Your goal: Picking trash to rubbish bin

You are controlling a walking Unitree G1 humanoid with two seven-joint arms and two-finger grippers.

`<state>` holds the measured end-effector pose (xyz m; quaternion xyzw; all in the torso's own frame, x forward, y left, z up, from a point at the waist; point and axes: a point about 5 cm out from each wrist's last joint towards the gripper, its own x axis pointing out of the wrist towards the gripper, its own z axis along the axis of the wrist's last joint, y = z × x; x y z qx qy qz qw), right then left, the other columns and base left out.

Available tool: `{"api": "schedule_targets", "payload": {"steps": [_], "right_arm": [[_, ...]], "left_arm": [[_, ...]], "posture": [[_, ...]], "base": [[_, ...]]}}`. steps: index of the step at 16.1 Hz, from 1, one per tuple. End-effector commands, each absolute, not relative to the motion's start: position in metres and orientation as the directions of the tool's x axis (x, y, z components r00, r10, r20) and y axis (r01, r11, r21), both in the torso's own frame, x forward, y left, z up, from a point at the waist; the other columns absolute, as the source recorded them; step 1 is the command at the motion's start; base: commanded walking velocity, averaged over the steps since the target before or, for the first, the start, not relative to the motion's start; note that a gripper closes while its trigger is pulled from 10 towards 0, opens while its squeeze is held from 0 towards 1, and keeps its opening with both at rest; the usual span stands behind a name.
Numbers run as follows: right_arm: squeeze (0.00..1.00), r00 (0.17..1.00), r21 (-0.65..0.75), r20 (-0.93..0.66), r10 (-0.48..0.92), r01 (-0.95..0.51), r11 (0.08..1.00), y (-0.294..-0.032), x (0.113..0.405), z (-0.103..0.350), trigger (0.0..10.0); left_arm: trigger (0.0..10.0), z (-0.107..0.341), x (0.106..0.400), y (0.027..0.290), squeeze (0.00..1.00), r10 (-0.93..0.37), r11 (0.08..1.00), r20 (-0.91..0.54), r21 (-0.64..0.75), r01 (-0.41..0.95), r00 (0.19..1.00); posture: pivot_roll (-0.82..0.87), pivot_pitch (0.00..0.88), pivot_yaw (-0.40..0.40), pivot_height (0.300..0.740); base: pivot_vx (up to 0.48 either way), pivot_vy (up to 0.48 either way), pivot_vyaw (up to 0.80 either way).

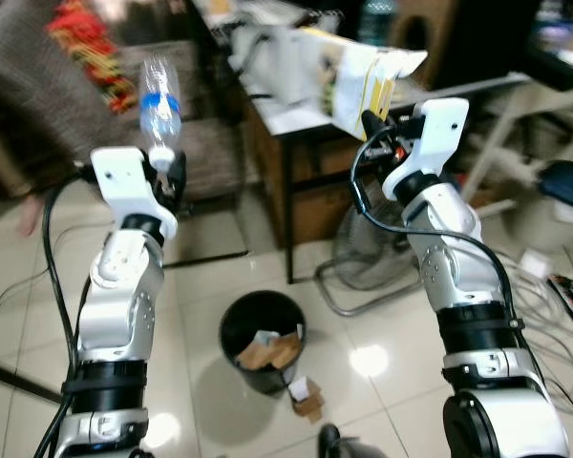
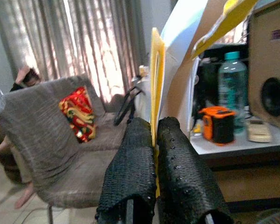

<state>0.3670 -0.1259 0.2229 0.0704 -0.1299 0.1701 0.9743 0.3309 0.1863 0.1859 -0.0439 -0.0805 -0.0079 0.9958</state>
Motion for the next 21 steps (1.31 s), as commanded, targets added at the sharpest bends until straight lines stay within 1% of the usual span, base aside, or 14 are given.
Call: {"api": "schedule_targets", "payload": {"steps": [1, 7, 12, 16, 20, 21], "right_arm": [[0.00, 0.908, 0.088, 0.268, 0.322, -0.356, 0.930, -0.124, 0.366, 0.221, 10.0], [0.00, 0.917, 0.082, 0.197, 0.347, -0.368, 0.926, -0.117, 0.365, 0.202, 10.0], [0.00, 0.919, 0.082, 0.193, 0.344, -0.364, 0.928, -0.117, 0.366, 0.201, 10.0], [0.00, 0.917, 0.081, 0.180, 0.357, -0.375, 0.923, -0.114, 0.365, 0.196, 10.0], [0.00, 0.899, 0.053, 0.175, 0.400, -0.415, 0.908, -0.109, 0.362, 0.193, 10.0], [0.00, 0.894, 0.030, 0.183, 0.409, -0.421, 0.907, -0.108, 0.361, 0.194, 10.0]], "left_arm": [[10.0, 0.181, 0.331, 0.187, 0.00, -0.005, 0.998, 0.130, -0.066, 0.014, 0.992], [10.0, 0.161, 0.333, 0.184, 0.00, -0.015, 0.999, 0.052, -0.047, 0.017, 0.999], [10.0, 0.157, 0.333, 0.185, 0.00, -0.018, 0.999, 0.034, -0.047, 0.020, 0.999], [10.0, 0.154, 0.333, 0.182, 0.00, -0.035, 0.998, 0.025, -0.056, 0.036, 0.999], [10.0, 0.155, 0.334, 0.189, 0.00, 0.017, 0.999, 0.037, -0.041, -0.016, 0.999], [10.0, 0.154, 0.334, 0.192, 0.00, 0.027, 0.999, 0.035, -0.039, -0.026, 0.999]], "posture": [[-0.10, 0.071, 0.080, 0.740], [-0.10, 0.072, 0.082, 0.740], [-0.10, 0.072, 0.085, 0.740], [-0.10, 0.072, 0.087, 0.740], [-0.10, 0.072, 0.089, 0.740], [-0.10, 0.072, 0.089, 0.740]], "base": [[0.000, 0.000, 0.00], [0.000, 0.000, 0.00], [0.000, 0.000, -0.69], [0.000, 0.000, 0.00], [0.000, 0.000, 0.00], [0.000, 0.000, 0.80]]}}
